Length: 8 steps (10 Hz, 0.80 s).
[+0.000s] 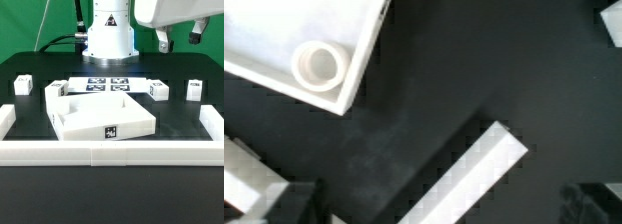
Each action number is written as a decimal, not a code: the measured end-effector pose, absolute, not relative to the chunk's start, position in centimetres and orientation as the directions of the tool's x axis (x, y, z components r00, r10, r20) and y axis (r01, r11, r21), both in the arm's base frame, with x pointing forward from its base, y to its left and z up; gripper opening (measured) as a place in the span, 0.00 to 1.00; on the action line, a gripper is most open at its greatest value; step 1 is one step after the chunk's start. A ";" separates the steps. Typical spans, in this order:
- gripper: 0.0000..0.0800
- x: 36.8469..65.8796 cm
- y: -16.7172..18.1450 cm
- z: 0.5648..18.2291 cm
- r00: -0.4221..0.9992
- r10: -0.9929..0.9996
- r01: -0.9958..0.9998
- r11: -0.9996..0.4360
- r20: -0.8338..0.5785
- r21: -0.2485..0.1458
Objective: Assemble one leg
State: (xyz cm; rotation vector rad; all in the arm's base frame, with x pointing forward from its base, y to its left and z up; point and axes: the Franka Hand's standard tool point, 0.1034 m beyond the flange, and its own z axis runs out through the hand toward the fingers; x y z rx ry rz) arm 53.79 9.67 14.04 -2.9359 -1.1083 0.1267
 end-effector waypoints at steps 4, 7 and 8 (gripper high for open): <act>0.81 53.8 9.7 14.0 0.748 0.660 0.660 -0.751 -0.075 -0.030; 0.81 53.8 9.7 14.0 0.748 0.660 0.660 -0.751 -0.075 -0.030; 0.81 53.8 9.7 14.0 0.748 0.660 0.660 -0.751 -0.075 -0.030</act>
Offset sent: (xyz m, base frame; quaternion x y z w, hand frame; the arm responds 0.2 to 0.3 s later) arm 0.0000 0.0000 0.0000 0.0000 0.0000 0.0000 1.0000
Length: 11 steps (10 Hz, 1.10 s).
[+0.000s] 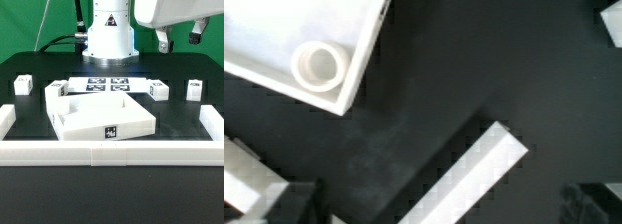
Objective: Assemble one leg
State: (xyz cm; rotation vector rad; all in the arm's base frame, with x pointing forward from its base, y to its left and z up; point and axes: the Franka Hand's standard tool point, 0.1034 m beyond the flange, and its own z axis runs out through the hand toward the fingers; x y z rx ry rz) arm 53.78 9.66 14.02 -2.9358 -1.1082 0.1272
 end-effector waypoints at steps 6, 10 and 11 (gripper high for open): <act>0.81 51.1 5.3 10.3 0.524 0.852 0.852 -0.524 0.001 -0.010; 0.81 49.9 2.9 8.9 0.444 0.896 0.896 -0.444 0.010 -0.005; 0.81 49.9 2.9 8.9 0.444 0.896 0.896 -0.444 0.010 -0.005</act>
Offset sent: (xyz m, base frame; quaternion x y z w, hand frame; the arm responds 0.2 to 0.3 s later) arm -0.0376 -0.0300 -0.0222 0.0350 0.0589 -0.0904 0.9935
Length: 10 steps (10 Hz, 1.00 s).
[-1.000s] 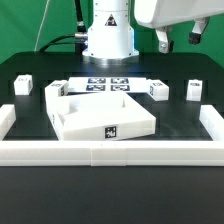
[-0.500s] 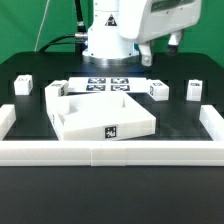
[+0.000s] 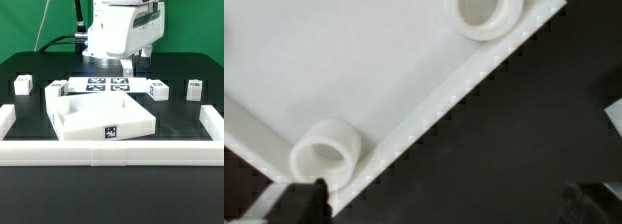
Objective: Assemble one leg
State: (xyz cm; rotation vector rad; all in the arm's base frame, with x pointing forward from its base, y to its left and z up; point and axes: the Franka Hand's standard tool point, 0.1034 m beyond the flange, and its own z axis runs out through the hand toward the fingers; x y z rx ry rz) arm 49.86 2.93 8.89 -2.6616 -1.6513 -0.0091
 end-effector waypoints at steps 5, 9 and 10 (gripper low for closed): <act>0.81 47.9 0.5 7.2 0.130 0.991 0.991 -0.130 0.001 0.020; 0.81 47.4 -2.2 6.9 0.009 0.999 1.000 -0.008 -0.033 0.023; 0.81 47.4 -2.1 6.9 0.008 0.999 1.000 -0.008 -0.033 0.023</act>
Offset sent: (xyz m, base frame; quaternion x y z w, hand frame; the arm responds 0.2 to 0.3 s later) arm -0.0232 -0.0230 -0.0166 -0.0141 0.0059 -0.1851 0.9826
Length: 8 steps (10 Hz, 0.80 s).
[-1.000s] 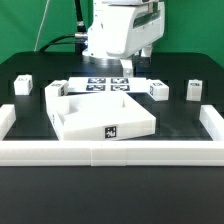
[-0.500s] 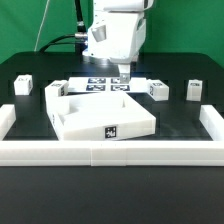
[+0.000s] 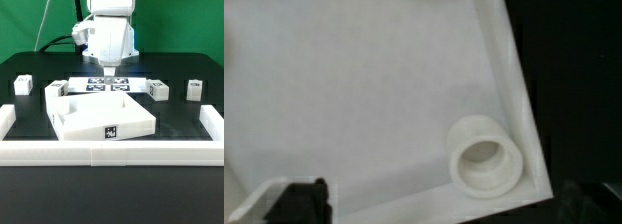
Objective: Assemble one leg
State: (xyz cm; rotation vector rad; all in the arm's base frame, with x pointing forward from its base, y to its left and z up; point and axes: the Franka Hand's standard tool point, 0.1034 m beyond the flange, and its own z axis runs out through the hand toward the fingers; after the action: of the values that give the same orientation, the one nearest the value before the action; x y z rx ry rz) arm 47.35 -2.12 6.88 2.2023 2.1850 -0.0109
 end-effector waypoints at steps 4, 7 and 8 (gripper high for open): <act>0.81 46.6 -3.6 5.6 -0.169 0.985 0.985 0.170 -0.029 0.023; 0.81 45.5 -4.5 4.0 -0.259 0.966 0.966 0.259 -0.023 0.008; 0.81 45.2 -4.7 3.3 -0.273 0.962 0.962 0.273 -0.017 -0.004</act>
Offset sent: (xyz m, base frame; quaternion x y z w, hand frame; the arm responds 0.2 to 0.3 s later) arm -0.0163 -0.0077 -0.0197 -0.0336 0.0553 -0.2005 0.9776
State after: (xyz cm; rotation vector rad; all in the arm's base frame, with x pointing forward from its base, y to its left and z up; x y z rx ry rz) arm 45.16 -4.71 3.29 1.8869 2.4978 -0.0218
